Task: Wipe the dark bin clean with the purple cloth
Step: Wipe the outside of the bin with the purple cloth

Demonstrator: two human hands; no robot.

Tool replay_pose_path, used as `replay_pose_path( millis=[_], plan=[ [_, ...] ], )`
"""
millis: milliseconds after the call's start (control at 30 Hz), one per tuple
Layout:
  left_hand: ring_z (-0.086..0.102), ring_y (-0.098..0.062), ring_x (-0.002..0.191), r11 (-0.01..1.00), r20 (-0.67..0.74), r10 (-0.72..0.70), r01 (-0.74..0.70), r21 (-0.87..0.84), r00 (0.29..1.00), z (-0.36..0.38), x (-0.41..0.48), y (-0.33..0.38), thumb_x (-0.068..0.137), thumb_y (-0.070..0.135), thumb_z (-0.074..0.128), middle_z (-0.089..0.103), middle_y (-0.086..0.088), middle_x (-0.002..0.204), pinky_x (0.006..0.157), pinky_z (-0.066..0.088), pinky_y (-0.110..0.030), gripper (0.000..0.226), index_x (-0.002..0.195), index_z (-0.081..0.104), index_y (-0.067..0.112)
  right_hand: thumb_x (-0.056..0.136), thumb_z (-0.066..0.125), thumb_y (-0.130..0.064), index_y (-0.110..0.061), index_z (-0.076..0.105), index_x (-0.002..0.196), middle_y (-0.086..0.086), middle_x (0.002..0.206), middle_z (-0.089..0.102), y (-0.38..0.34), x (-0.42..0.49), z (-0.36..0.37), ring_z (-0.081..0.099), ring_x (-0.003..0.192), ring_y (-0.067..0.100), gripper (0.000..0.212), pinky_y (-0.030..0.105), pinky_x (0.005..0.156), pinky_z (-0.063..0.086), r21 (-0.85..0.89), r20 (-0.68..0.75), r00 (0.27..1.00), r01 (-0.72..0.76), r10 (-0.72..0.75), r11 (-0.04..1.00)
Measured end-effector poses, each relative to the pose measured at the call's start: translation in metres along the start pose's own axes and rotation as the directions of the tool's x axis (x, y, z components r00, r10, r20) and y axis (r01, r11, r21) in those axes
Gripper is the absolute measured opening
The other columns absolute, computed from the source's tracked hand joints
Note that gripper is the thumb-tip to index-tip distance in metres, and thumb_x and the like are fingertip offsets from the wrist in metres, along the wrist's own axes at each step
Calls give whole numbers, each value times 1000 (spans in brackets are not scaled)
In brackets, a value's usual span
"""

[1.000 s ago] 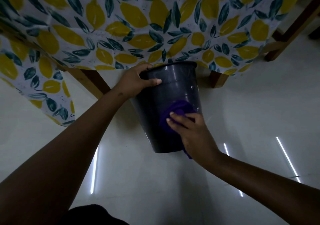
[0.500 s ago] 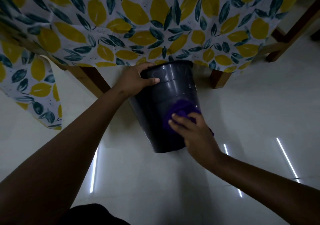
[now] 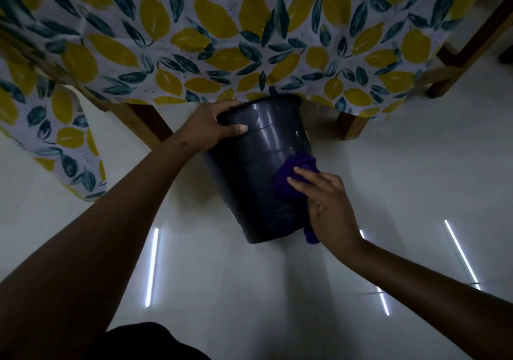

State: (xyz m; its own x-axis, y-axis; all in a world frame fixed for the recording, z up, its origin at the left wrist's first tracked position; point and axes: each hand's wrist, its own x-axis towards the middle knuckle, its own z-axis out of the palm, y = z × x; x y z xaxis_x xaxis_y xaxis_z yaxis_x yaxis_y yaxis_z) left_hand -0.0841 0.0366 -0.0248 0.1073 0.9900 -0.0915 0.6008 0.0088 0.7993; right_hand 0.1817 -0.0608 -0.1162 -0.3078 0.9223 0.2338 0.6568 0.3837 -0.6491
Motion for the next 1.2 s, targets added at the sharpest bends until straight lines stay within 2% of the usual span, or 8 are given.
replay_pose_path(
  millis=[333,433,567,633,800,1000,1100,1200],
  plan=[
    [51,-2,98,974,-118,39,-11,226,992,25,4,23,75,51,74,55,13,112,68,34,-5,55,121,56,26,66,77,10,-21,53,131,0,140,48,-1,-8,22,41,123,29,76,46,94,51,-187,186,923,370,-337,910],
    [53,3,73,980,-91,11,7,201,996,19,5,18,76,39,78,59,8,91,55,36,-3,40,103,59,16,76,62,12,-19,55,133,2,139,51,-8,4,12,40,118,26,65,38,101,44,-102,58,968,249,-244,963],
    [57,5,66,999,0,-27,27,45,1000,15,-1,13,72,27,82,63,2,82,58,45,-11,38,93,60,4,84,51,12,-16,54,135,5,140,48,-6,42,-3,45,122,27,58,18,106,29,85,-143,986,-78,89,993],
    [57,7,65,1000,-15,-16,16,5,1000,17,-4,12,72,23,83,63,3,81,58,46,-9,37,93,60,2,83,52,12,-15,54,134,6,140,48,-13,44,-4,44,121,28,58,21,105,31,31,-139,988,-70,74,997],
    [59,8,67,998,0,-20,20,-59,1000,12,-6,9,72,19,82,64,3,82,60,48,-10,37,96,59,2,83,53,8,-21,55,134,2,142,48,-25,28,2,39,118,28,59,34,104,36,-172,43,965,263,-259,949],
    [64,-3,72,995,42,-34,38,-96,999,14,-4,9,71,19,83,67,-1,83,64,53,-18,37,95,60,1,84,53,10,-19,50,138,6,142,45,-15,46,-7,43,121,29,62,21,105,30,-14,-170,984,-49,46,999],
    [64,-8,77,995,16,-37,38,-96,999,15,-4,7,73,18,82,68,-7,88,68,54,-23,38,97,59,-1,77,59,12,-20,55,134,7,139,50,-25,24,7,41,118,31,65,39,100,43,-206,-5,982,182,-187,961],
    [62,-6,75,997,29,-28,30,-73,999,16,-2,8,72,20,82,67,-2,84,67,52,-24,30,90,61,8,77,62,1,-15,63,124,6,130,60,-38,-8,23,55,114,33,50,44,86,52,-205,247,844,526,-476,826]
  ],
)
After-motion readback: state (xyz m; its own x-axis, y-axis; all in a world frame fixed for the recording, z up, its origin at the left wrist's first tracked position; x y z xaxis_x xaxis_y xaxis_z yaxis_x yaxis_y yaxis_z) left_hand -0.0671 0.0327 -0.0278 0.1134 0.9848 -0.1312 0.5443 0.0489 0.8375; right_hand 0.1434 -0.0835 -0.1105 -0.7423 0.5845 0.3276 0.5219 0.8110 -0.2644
